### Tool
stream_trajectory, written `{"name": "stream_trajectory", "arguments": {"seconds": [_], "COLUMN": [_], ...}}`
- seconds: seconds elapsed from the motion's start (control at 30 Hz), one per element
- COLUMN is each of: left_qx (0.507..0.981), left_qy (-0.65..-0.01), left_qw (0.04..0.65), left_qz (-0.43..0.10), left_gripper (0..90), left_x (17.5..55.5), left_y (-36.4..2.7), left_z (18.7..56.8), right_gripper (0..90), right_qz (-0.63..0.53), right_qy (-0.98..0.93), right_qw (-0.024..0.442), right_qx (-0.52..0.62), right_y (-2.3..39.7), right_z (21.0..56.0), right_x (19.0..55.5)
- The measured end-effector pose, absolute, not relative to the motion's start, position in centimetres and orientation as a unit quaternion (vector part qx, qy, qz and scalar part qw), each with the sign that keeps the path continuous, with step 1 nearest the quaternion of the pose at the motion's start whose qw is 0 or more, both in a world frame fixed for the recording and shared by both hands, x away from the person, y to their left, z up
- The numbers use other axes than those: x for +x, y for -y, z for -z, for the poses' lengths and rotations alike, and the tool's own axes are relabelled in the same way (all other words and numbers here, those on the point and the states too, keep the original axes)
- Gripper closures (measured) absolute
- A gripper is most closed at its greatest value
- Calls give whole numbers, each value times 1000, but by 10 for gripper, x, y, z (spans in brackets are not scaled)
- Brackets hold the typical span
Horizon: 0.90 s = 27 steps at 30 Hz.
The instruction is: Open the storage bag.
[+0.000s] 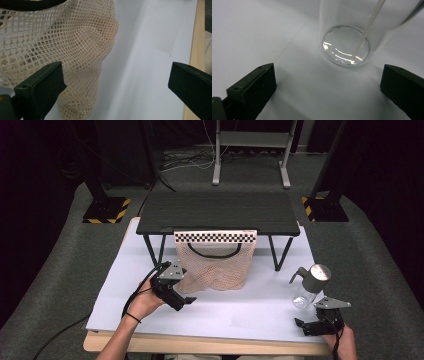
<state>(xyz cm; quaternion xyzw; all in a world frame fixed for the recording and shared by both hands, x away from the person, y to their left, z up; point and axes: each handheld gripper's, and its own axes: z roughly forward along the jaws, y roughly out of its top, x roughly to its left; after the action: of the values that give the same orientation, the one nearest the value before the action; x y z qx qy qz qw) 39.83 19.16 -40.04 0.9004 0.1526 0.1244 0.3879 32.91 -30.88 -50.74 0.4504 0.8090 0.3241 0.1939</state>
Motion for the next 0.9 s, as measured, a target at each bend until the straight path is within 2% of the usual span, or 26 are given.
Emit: {"name": "stream_trajectory", "arguments": {"seconds": [0.57,0.9], "left_qx": [903,902], "left_qy": [-121,-106], "left_qw": [393,392], "left_qz": [-126,-146], "left_gripper": [0,1], "left_x": [409,416], "left_y": [-169,-157], "left_z": [381,372], "right_gripper": [0,0], "right_qz": [-324,-325], "right_qy": [-809,-809], "right_qw": [194,194], "right_qx": [450,450], "right_y": [309,309], "right_z": [507,507], "right_x": [329,329]}}
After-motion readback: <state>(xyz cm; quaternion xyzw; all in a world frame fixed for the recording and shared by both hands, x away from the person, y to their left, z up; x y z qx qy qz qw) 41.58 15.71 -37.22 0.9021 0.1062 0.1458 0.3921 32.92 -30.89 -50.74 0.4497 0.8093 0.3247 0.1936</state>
